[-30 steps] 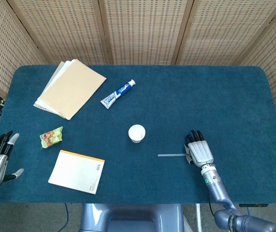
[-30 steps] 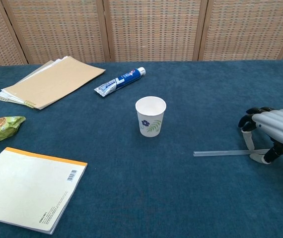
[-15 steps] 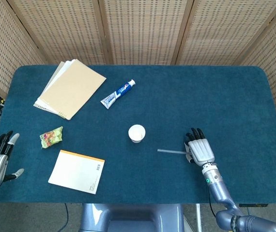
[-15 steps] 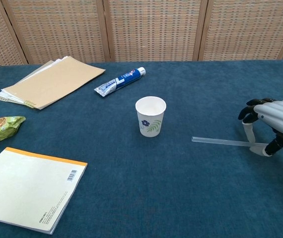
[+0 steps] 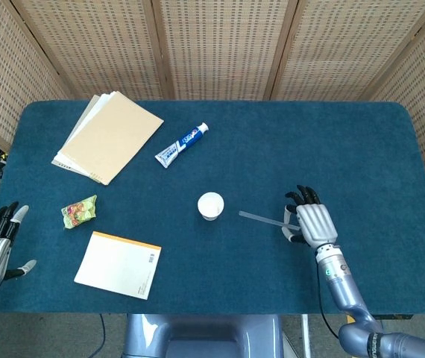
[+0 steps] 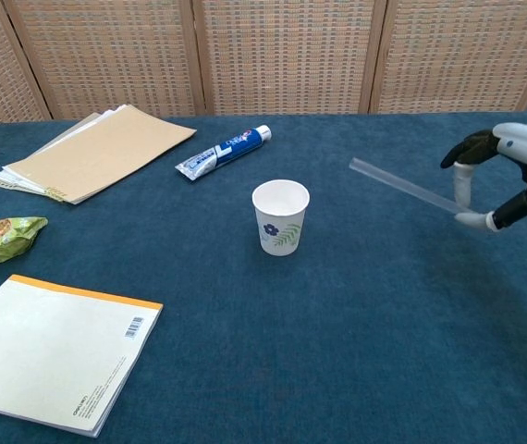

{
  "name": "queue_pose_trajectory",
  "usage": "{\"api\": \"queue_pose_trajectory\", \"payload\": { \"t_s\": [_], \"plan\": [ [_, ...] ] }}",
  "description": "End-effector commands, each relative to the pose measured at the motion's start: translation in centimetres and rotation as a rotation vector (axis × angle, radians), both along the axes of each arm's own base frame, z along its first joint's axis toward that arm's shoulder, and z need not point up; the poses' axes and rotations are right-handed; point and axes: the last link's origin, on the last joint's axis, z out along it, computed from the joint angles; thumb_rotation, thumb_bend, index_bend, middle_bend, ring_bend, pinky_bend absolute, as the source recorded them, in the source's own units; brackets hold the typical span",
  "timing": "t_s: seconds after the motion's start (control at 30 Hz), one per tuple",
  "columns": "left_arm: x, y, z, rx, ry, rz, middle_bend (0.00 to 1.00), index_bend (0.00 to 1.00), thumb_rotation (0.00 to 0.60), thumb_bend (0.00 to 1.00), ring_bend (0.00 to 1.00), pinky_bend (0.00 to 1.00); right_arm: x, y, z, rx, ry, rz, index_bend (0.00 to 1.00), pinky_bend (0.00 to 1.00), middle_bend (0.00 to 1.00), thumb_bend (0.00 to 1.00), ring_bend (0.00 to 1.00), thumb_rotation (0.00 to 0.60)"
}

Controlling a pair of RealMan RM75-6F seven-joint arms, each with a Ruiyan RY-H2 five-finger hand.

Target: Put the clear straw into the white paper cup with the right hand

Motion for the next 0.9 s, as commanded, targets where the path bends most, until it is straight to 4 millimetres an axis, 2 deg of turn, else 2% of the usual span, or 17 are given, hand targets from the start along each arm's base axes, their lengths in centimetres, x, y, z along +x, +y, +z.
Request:
{"api": "queue_pose_trajectory", "payload": {
  "t_s": [0.03,0.17,0.27,0.6,0.67,0.77,0.9],
  "plan": [
    [-0.1,0.1,0.0,0.000,-0.004,0.002,0.00,0.00,0.600,0.09,0.00,0.00,1.0,-0.5,1.2,-0.020,-0.076,-0.002,0.62,0.11,0.29,0.51,0.04,0.600],
    [-0.4,0.3,-0.2,-0.017,-0.022,0.013,0.00,0.00,0.600,0.09,0.00,0.00,3.8,-1.2,1.4,-0.031,-0.221,0.027,0.61,0.10,0.29,0.51,0.04,0.600],
    [-0.6,0.4,-0.3,-0.027,-0.026,0.019,0.00,0.00,0.600,0.09,0.00,0.00,5.2,-1.7,1.1,-0.022,-0.255,0.043,0.61,0.10,0.29,0.51,0.04,0.600],
    [-1.1,0.9,-0.8,-0.050,-0.034,0.034,0.00,0.00,0.600,0.09,0.00,0.00,10.7,-3.9,-1.4,0.051,-0.449,0.034,0.62,0.09,0.29,0.51,0.04,0.600],
    [-1.2,0.9,-0.8,-0.052,-0.035,0.037,0.00,0.00,0.600,0.09,0.00,0.00,11.3,-4.1,-1.7,0.060,-0.482,0.024,0.62,0.08,0.29,0.51,0.04,0.600],
    [-1.5,1.2,-1.0,-0.059,-0.038,0.051,0.00,0.00,0.600,0.09,0.00,0.00,12.7,-4.9,-2.4,0.083,-0.630,-0.032,0.62,0.08,0.30,0.51,0.04,0.600],
    [-1.7,1.3,-1.1,-0.064,-0.040,0.059,0.00,0.00,0.600,0.09,0.00,0.00,13.5,-5.8,-3.1,0.110,-0.730,-0.087,0.62,0.07,0.30,0.51,0.04,0.600]
  ]
}}
